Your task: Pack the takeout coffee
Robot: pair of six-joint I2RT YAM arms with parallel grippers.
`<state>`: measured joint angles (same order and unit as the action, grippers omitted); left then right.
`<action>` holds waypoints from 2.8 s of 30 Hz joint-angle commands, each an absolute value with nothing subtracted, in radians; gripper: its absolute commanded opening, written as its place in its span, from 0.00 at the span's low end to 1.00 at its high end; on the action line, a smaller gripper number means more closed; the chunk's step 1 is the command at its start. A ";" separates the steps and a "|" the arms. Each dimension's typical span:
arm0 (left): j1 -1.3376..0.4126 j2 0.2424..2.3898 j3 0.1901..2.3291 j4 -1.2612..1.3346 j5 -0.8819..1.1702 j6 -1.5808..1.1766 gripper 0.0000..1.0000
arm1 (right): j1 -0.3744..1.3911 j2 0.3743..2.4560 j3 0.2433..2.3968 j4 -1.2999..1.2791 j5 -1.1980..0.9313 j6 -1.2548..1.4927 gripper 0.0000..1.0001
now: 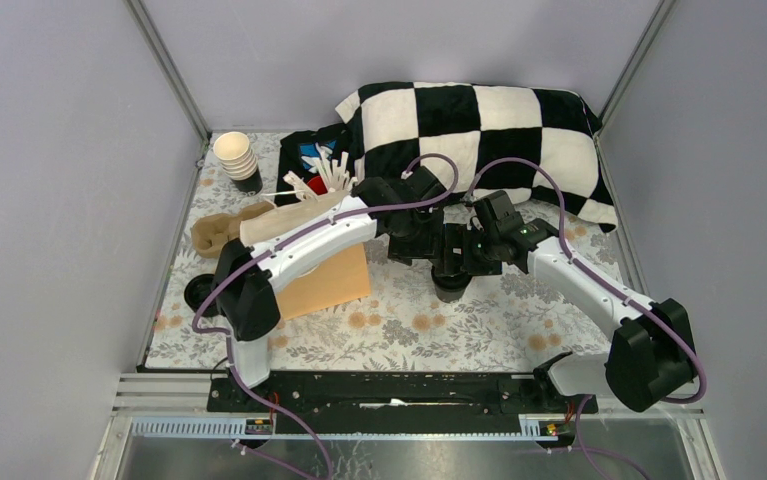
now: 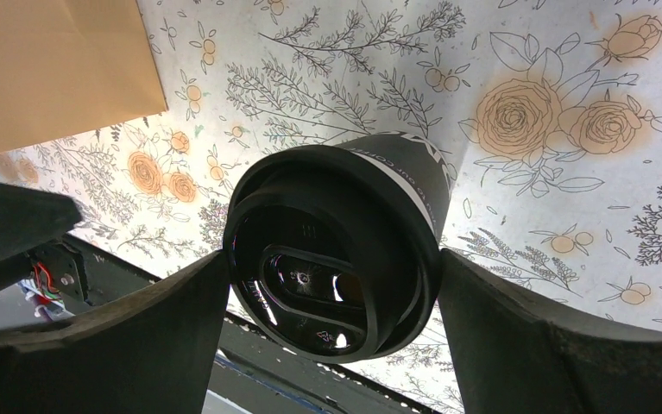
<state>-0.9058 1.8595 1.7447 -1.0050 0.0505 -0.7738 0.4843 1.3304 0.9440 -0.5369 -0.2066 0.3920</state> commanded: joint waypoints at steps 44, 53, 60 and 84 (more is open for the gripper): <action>-0.678 1.626 2.141 -1.064 0.256 -0.550 0.88 | 0.693 1.553 1.375 -1.051 0.190 0.460 0.93; -0.658 1.633 2.137 -1.063 0.280 -0.539 0.88 | 0.716 1.550 1.346 -1.021 0.267 0.461 0.86; -0.647 1.632 2.136 -1.063 0.293 -0.535 0.88 | 0.720 1.548 1.328 -0.994 0.262 0.459 0.83; -0.569 1.503 2.163 -1.206 -0.040 -0.583 0.88 | 0.721 1.502 1.294 -0.960 0.265 0.435 0.70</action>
